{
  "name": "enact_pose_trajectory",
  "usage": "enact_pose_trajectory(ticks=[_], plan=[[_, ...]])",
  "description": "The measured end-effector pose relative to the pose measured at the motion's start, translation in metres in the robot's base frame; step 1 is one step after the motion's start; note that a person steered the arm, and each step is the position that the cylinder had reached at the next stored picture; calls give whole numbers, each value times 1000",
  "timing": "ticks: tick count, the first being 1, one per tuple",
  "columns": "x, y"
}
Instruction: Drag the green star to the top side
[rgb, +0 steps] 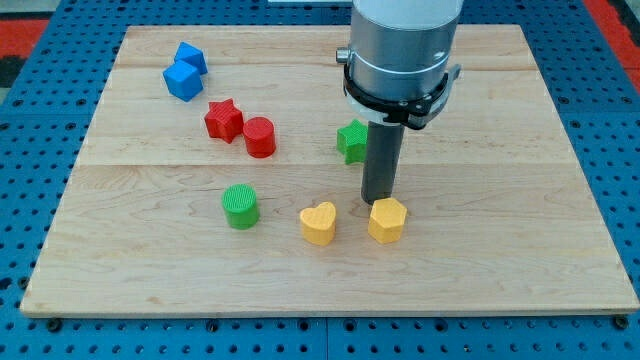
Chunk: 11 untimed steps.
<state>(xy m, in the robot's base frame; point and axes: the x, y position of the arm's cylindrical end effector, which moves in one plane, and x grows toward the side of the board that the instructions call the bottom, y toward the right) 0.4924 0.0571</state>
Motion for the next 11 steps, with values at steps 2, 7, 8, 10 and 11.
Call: enact_pose_trajectory(ticks=[2,7,8,10,11], plan=[[-11,0],[-21,-20],[-62,-19],[-116,-2],[-131,28]])
